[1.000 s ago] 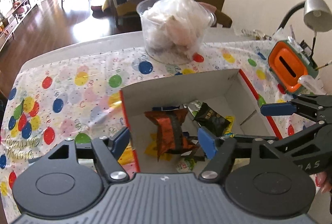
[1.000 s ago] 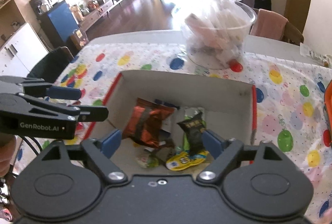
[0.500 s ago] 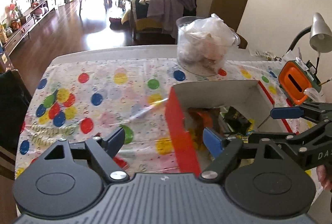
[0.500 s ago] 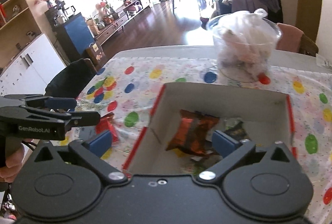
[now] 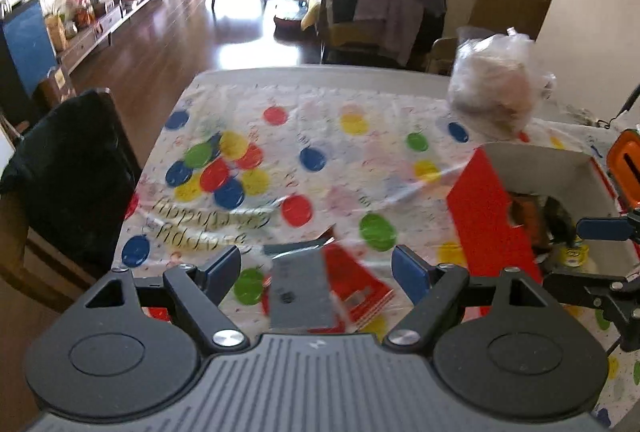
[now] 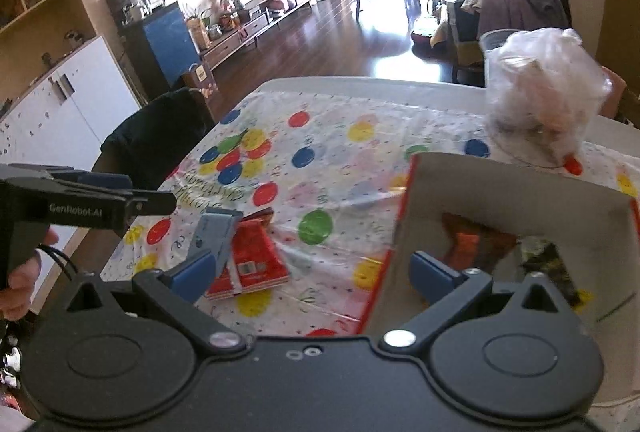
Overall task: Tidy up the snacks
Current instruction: 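Withdraw both tools from the box toward the last two snacks, then grasp the grey-blue packet with left tool while right tool grasps red chip bag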
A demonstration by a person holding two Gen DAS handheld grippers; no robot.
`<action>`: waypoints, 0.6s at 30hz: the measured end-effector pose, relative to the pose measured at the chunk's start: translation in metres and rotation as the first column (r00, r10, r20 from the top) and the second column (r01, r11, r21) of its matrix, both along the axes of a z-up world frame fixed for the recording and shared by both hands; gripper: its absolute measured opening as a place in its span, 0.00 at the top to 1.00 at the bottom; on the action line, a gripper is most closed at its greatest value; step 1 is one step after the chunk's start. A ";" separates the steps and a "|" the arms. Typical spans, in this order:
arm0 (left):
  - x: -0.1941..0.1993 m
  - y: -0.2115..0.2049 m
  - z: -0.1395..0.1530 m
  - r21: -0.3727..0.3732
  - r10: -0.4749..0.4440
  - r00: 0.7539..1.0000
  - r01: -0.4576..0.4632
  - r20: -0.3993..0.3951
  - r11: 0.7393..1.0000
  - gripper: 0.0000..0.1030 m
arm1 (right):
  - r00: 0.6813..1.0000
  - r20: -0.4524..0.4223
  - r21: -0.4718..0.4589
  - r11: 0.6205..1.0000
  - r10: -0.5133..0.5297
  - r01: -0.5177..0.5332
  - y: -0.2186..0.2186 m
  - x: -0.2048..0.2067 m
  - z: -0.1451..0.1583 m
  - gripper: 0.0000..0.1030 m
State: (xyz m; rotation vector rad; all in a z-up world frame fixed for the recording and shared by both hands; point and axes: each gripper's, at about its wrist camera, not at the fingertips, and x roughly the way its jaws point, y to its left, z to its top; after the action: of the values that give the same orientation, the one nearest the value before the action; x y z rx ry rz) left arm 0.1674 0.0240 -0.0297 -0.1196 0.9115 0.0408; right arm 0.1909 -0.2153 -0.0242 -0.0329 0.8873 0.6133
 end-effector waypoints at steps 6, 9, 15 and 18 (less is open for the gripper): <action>0.011 0.013 -0.032 0.018 -0.018 0.998 0.020 -0.067 1.000 0.20 | 0.999 -0.029 -0.037 0.999 0.017 -0.018 0.031 0.000 -0.018 0.00; 0.022 0.015 -0.053 0.005 -0.034 0.993 0.035 -0.114 0.999 0.20 | 0.999 -0.033 -0.058 0.998 0.026 -0.028 0.042 -0.002 -0.023 0.00; 0.041 0.015 -0.088 -0.029 -0.042 0.983 0.038 -0.180 0.999 0.20 | 0.998 -0.063 -0.089 0.996 0.018 -0.023 0.054 0.000 -0.034 0.00; 0.049 0.018 -0.099 -0.039 -0.030 0.980 0.023 -0.196 0.999 0.20 | 0.997 -0.071 -0.108 0.994 0.017 -0.024 0.059 0.000 -0.039 0.00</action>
State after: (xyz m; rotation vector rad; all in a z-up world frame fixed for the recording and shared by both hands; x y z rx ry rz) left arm 0.2161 0.0418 -0.1284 -0.1391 1.1112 0.0111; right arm 0.1912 -0.1561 -0.0634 -0.1196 0.9894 0.5874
